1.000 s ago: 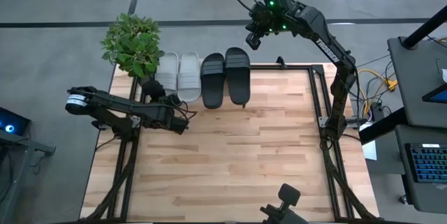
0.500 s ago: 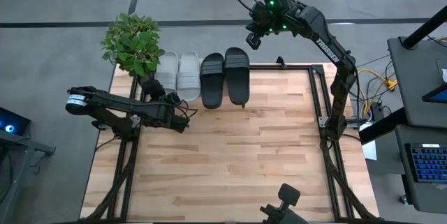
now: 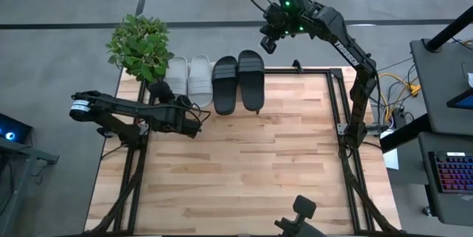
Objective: Pick and place slides into the shelf
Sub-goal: Adjust the pair of grey slippers on the shelf
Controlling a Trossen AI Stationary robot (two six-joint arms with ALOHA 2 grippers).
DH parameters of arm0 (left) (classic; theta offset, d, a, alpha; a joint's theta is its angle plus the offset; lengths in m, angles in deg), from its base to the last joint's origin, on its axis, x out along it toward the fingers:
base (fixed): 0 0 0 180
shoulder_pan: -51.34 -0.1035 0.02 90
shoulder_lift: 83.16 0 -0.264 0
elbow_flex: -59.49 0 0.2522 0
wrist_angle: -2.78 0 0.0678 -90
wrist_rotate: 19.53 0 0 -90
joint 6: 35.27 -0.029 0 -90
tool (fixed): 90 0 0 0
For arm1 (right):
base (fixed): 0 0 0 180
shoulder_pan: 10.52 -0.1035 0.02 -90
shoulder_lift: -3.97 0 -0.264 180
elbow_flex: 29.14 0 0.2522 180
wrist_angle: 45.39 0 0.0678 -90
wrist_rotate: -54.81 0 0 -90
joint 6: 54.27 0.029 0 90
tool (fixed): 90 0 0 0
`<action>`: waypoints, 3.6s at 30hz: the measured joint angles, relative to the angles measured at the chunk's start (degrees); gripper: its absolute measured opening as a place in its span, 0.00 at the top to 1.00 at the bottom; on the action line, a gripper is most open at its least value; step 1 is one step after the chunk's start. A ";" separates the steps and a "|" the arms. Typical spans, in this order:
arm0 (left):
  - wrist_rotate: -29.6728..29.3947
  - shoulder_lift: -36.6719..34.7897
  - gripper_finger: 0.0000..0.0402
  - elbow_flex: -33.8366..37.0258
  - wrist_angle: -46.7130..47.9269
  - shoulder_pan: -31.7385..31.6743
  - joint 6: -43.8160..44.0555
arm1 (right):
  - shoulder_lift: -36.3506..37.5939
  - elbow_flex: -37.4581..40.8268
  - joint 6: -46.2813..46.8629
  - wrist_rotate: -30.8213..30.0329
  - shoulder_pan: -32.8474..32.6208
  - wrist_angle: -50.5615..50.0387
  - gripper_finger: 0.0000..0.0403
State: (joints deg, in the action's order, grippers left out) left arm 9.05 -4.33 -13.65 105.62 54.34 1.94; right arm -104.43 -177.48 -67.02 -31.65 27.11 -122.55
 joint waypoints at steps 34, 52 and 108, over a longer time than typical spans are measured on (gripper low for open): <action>6.15 0.00 1.00 -1.03 0.94 0.05 2.62 | 0.00 0.00 -0.84 1.63 0.00 -1.19 0.98; 18.52 -12.42 0.51 -7.41 -2.75 0.07 -5.11 | 0.00 0.00 -0.85 3.10 -0.12 -1.31 0.98; 22.66 -0.87 0.79 -7.40 -26.94 0.90 -22.58 | 0.00 0.00 -3.98 3.10 -0.28 -6.54 0.98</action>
State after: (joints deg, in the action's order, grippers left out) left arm 31.70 -5.21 -21.05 78.69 55.24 -20.64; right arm -104.43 -177.48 -71.00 -28.56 26.83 -129.09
